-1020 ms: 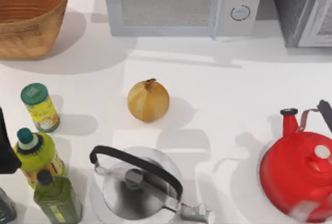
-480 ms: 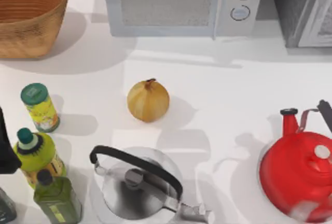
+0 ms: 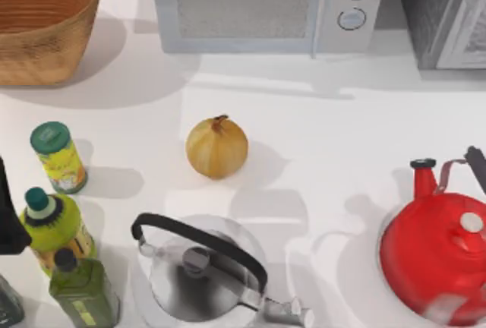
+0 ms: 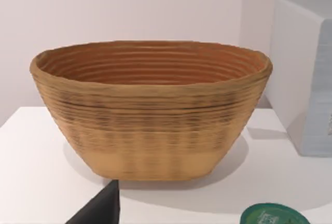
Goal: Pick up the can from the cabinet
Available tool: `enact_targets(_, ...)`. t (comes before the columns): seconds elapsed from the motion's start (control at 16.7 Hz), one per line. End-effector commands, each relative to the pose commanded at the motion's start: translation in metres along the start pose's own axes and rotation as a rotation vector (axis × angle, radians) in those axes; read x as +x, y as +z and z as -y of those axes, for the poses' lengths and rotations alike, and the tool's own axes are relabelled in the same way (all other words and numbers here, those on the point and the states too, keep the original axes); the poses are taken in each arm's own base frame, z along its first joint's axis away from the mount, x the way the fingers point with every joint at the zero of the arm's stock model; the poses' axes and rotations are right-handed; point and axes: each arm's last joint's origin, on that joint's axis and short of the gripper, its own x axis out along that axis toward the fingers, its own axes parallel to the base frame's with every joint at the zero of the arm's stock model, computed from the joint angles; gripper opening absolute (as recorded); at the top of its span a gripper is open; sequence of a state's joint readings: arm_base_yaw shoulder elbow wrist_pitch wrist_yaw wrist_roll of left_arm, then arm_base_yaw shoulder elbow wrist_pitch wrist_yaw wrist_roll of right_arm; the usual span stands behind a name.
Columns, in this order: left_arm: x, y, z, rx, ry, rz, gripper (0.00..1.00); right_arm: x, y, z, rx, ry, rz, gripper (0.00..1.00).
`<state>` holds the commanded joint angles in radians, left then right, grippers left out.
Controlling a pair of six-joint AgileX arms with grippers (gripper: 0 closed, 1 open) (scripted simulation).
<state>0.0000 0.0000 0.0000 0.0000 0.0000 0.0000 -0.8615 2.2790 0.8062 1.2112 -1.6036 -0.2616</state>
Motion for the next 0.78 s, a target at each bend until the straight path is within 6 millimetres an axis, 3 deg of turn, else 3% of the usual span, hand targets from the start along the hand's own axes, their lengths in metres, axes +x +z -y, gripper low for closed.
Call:
enact_targets(0.72, 0.0000, 0.0000, 0.0000, 0.000, 0.000, 0.000, 1.00, 0.0000, 0.0000, 0.0000, 0.000, 0.000, 0.000, 0.98)
enact_targets(0.78, 0.0000, 0.0000, 0.0000, 0.000, 0.000, 0.000, 1.00, 0.0000, 0.0000, 0.0000, 0.000, 0.000, 0.000, 1.00)
